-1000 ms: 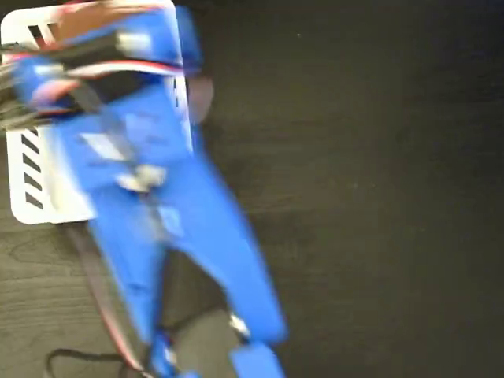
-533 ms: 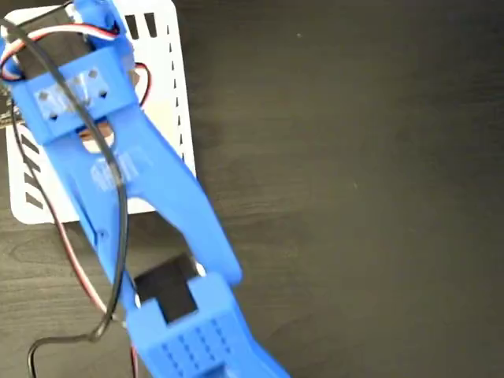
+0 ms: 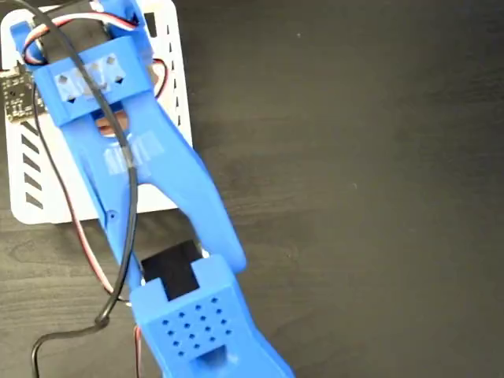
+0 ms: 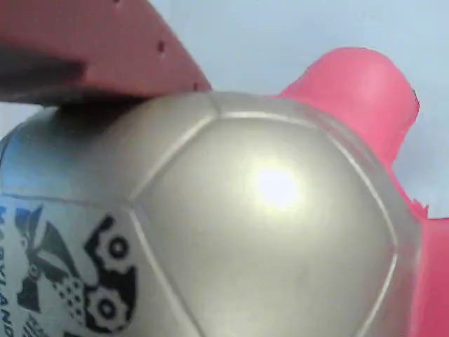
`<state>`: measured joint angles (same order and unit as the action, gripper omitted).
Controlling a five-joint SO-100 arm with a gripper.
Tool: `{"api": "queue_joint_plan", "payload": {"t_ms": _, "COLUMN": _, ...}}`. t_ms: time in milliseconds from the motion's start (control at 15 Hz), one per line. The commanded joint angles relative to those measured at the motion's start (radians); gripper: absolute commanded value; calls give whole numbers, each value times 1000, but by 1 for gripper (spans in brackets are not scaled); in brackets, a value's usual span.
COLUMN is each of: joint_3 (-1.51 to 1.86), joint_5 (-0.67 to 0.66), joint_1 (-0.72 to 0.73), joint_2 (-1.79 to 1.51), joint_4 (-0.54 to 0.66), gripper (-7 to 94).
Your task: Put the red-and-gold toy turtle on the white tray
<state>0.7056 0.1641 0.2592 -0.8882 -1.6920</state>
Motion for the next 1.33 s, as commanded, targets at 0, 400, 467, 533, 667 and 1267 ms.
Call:
{"api": "queue_joint_plan", "payload": {"t_ms": 0, "joint_3": -40, "joint_5": 26, "joint_1": 25, "joint_2": -48, "joint_4": -3, "gripper": 12}}
{"api": "queue_joint_plan", "payload": {"t_ms": 400, "joint_3": -32, "joint_5": 41, "joint_1": 55, "joint_2": -34, "joint_4": -49, "gripper": 62}}
{"api": "queue_joint_plan", "payload": {"t_ms": 467, "joint_3": -35, "joint_5": 40, "joint_1": 57, "joint_2": -32, "joint_4": -60, "gripper": 67}}
{"api": "queue_joint_plan", "payload": {"t_ms": 533, "joint_3": -38, "joint_5": 43, "joint_1": 58, "joint_2": -32, "joint_4": -63, "gripper": 67}}
{"api": "queue_joint_plan", "payload": {"t_ms": 667, "joint_3": -34, "joint_5": 46, "joint_1": 57, "joint_2": -32, "joint_4": -63, "gripper": 67}}
{"api": "queue_joint_plan", "payload": {"t_ms": 1267, "joint_3": -206, "joint_5": 72, "joint_1": 54, "joint_2": -126, "joint_4": -103, "gripper": 2}}
